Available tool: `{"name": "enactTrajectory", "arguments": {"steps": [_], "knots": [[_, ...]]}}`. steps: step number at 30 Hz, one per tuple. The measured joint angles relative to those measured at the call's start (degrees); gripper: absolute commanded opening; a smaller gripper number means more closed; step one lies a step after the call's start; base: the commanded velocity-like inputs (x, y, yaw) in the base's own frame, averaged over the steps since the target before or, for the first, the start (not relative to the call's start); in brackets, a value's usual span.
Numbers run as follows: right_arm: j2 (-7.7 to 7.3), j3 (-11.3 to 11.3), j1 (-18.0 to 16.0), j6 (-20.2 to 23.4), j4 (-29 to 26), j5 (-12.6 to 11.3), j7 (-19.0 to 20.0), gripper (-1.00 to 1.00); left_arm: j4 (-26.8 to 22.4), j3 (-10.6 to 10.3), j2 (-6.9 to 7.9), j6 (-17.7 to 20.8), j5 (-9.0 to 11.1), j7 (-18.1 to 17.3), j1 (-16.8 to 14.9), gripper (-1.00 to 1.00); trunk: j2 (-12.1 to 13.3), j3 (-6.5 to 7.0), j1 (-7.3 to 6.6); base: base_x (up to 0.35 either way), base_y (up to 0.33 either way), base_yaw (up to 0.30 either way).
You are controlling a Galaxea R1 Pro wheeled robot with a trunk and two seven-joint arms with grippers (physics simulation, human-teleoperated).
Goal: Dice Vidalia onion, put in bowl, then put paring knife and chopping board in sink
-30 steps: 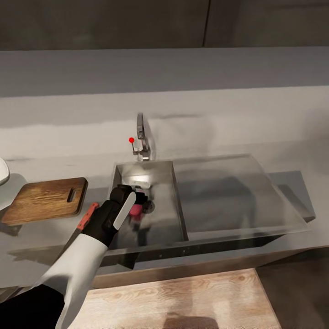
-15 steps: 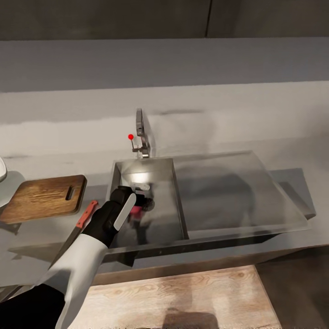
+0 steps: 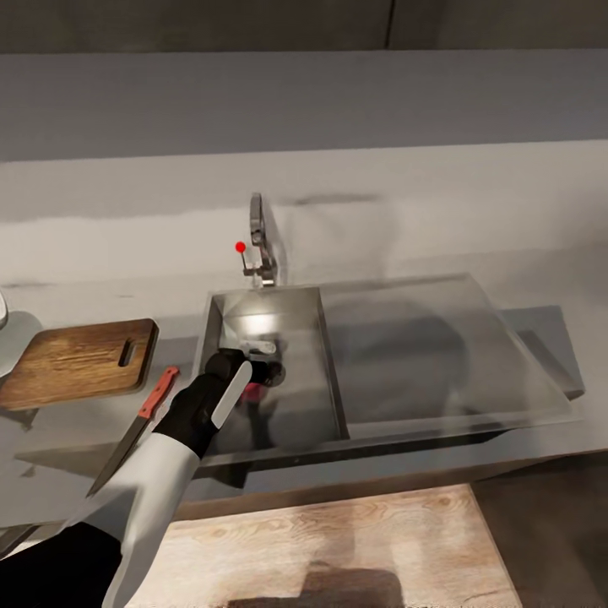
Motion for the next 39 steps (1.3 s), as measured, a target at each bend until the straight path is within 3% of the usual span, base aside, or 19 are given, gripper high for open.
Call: {"name": "enactTrajectory", "arguments": {"steps": [13,29,30,39], "knots": [[0.0,0.0,0.0,0.0,0.0,0.0,0.0,1.0,1.4,0.0,-0.09,-0.6,0.1,0.0,0.0,1.0,0.0,-1.06,0.0,0.0,0.0,0.0],[0.0,0.0,0.0,0.0,0.0,0.0,0.0,1.0,2.0,0.0,-0.04,-0.6,0.1,0.0,0.0,1.0,0.0,-1.16,0.0,0.0,0.0,0.0],[0.0,0.0,0.0,0.0,0.0,0.0,0.0,1.0,1.8,0.0,-0.02,-0.6,0.0,0.0,0.0,-1.0,0.0,-1.16,0.0,0.0,0.0,0.0],[0.0,0.0,0.0,-0.1,0.0,0.0,0.0,1.0,2.0,0.0,0.0,-0.6,0.1,0.1,0.0,-1.0,0.0,-1.16,0.0,0.0,0.0,0.0]]}}
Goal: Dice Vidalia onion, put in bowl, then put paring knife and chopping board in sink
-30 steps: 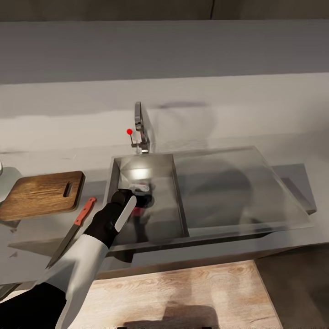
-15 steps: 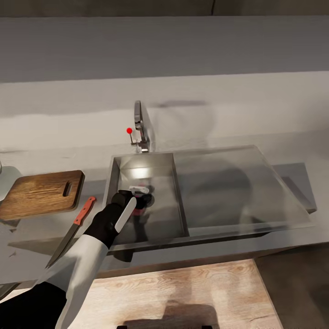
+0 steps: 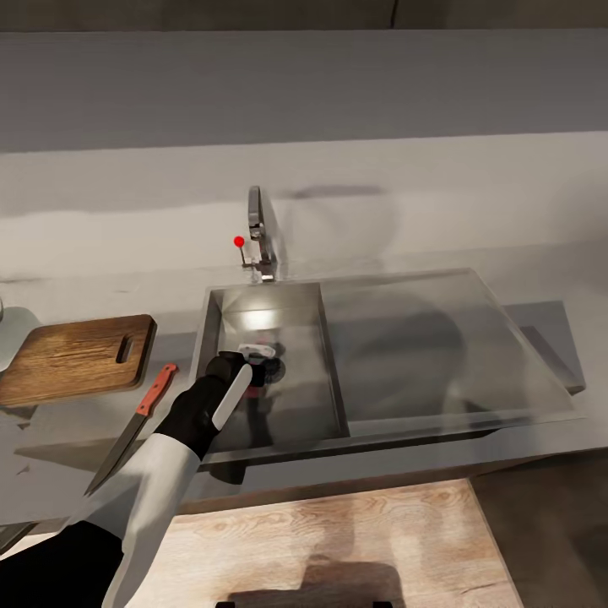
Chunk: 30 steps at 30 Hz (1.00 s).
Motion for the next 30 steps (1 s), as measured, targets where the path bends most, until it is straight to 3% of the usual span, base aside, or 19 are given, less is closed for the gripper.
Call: {"name": "enactTrajectory", "arguments": {"steps": [16,30], "knots": [[0.0,0.0,0.0,-0.1,0.0,0.0,0.0,1.0,-0.9,0.0,-0.07,0.0,0.0,0.0,0.0,-1.0,0.0,0.69,0.0,0.0,0.0,0.0],[-0.13,0.0,0.0,-0.1,-0.1,0.0,0.1,1.0,-12.0,0.0,-0.01,1.4,0.0,-0.2,0.0,-1.0,0.0,1.22,0.0,0.0,0.0,0.0]]}}
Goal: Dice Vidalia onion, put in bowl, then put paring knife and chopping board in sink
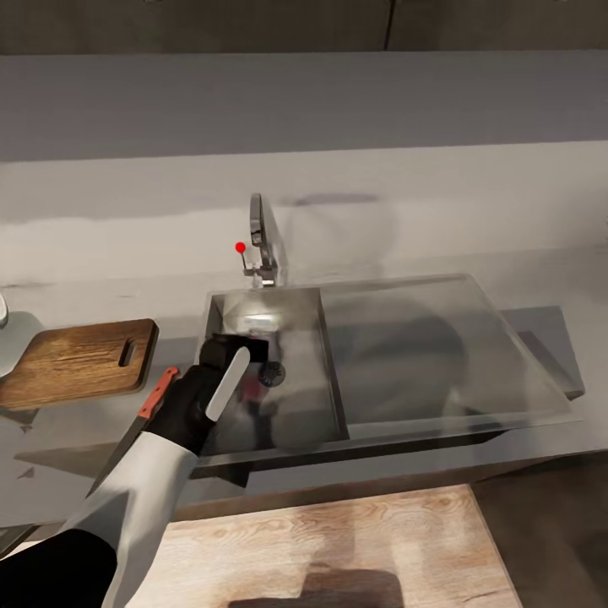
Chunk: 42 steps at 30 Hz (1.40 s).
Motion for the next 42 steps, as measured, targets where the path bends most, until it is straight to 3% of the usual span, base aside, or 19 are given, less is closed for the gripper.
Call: {"name": "enactTrajectory", "arguments": {"steps": [6,12,26,42], "knots": [[0.0,-0.1,0.0,0.0,0.0,0.0,-0.1,1.0,-6.3,0.0,0.04,4.5,0.0,0.0,0.0,-1.0,0.0,0.0,0.0,0.0,0.0,0.0],[-0.01,-0.2,0.0,0.1,0.0,0.0,-0.1,1.0,-11.2,0.0,0.15,5.8,0.0,0.0,0.0,-1.0,0.0,0.0,0.0,0.0,0.0,0.0],[-0.01,-0.2,0.0,0.1,0.0,0.0,-0.1,1.0,-13.5,0.0,0.2,6.0,0.0,0.0,0.0,-1.0,0.0,0.0,0.0,-0.004,0.0,0.0],[0.05,-0.2,0.0,0.1,0.2,0.0,-0.1,1.0,-19.5,0.0,0.61,6.0,0.0,0.0,0.0,-1.0,0.0,0.73,0.0,-0.156,0.018,0.0]]}}
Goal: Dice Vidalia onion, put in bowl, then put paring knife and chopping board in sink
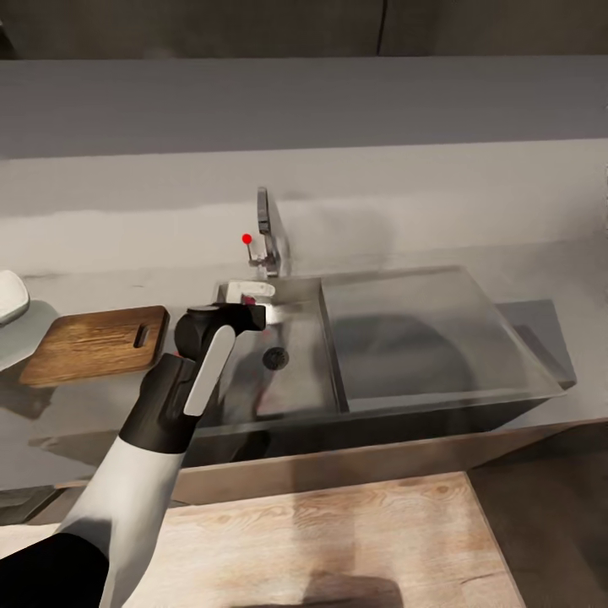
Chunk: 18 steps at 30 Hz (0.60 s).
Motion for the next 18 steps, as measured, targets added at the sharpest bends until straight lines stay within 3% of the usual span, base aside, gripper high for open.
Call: {"name": "enactTrajectory", "arguments": {"steps": [7,18], "knots": [[-0.01,0.0,0.0,0.0,0.1,0.0,0.0,1.0,-1.7,0.0,0.03,0.0,0.0,0.0,0.0,-1.0,0.0,0.62,0.0,-0.005,0.06,0.0],[-0.01,0.0,0.0,0.0,0.2,0.0,0.0,1.0,-2.6,0.0,0.09,0.0,0.1,0.0,0.0,-1.0,0.0,1.62,0.0,0.0,0.281,0.0]]}}
